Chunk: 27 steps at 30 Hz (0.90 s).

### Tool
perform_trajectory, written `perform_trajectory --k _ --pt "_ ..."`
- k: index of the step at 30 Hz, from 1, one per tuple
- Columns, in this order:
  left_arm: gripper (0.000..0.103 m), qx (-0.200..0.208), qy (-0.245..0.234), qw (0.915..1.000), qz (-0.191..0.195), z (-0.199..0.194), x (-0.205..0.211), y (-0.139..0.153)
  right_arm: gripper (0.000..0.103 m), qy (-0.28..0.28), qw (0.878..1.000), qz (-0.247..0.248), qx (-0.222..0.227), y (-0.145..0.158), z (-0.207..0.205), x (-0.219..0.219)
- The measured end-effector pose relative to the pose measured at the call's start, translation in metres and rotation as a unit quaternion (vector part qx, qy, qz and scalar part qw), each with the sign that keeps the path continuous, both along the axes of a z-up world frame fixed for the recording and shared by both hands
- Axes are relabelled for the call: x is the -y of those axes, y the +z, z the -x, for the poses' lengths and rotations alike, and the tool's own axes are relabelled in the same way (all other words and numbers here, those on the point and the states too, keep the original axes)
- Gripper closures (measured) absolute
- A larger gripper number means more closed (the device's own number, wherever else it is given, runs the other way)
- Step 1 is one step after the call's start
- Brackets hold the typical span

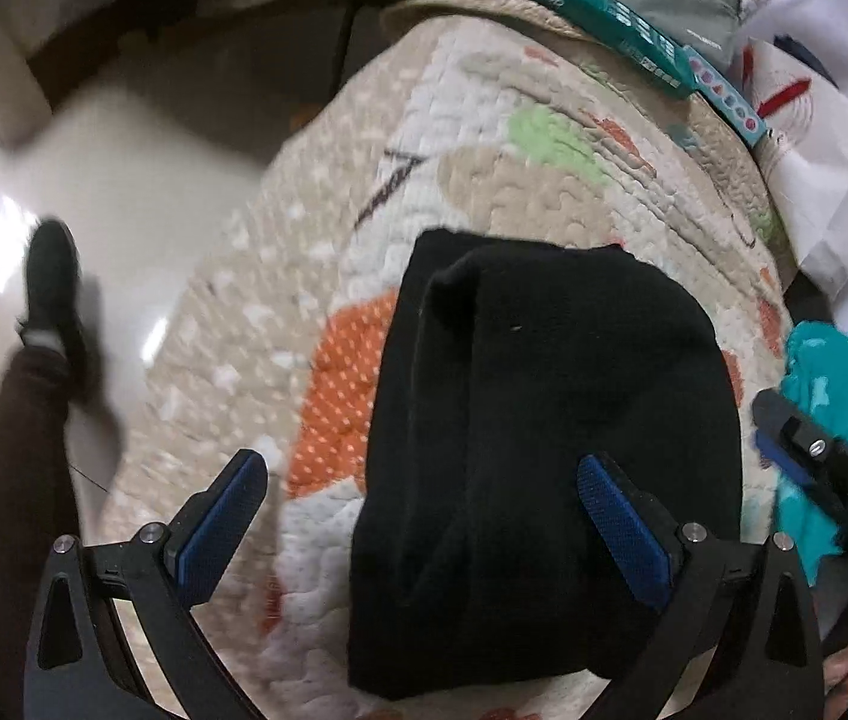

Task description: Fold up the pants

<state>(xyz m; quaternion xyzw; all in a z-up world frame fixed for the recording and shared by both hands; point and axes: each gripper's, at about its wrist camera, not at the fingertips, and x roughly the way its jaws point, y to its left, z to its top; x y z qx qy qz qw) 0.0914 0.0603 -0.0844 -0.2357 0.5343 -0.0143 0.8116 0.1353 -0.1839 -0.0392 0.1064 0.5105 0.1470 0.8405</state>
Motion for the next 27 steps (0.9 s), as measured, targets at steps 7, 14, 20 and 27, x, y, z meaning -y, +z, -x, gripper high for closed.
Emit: perform_trajectory --k 7,14,20,27 --pt "0.0 0.003 0.004 0.9991 0.043 0.003 -0.005 -0.013 0.005 0.007 0.999 -0.037 -0.02 -0.022 -0.007 -0.003" --pt "0.0 0.005 0.004 0.9997 0.025 0.005 0.001 -0.011 0.004 -0.001 0.991 -0.122 -0.053 -0.045 -0.026 0.002" --pt "0.056 0.038 -0.042 0.9984 0.005 0.01 0.02 0.009 0.062 0.071 0.989 -0.126 -0.039 -0.017 -0.017 -0.027" --pt "0.067 0.044 -0.044 0.9976 0.03 0.002 0.015 0.018 0.078 0.108 0.99 -0.085 0.011 0.027 -0.002 -0.05"
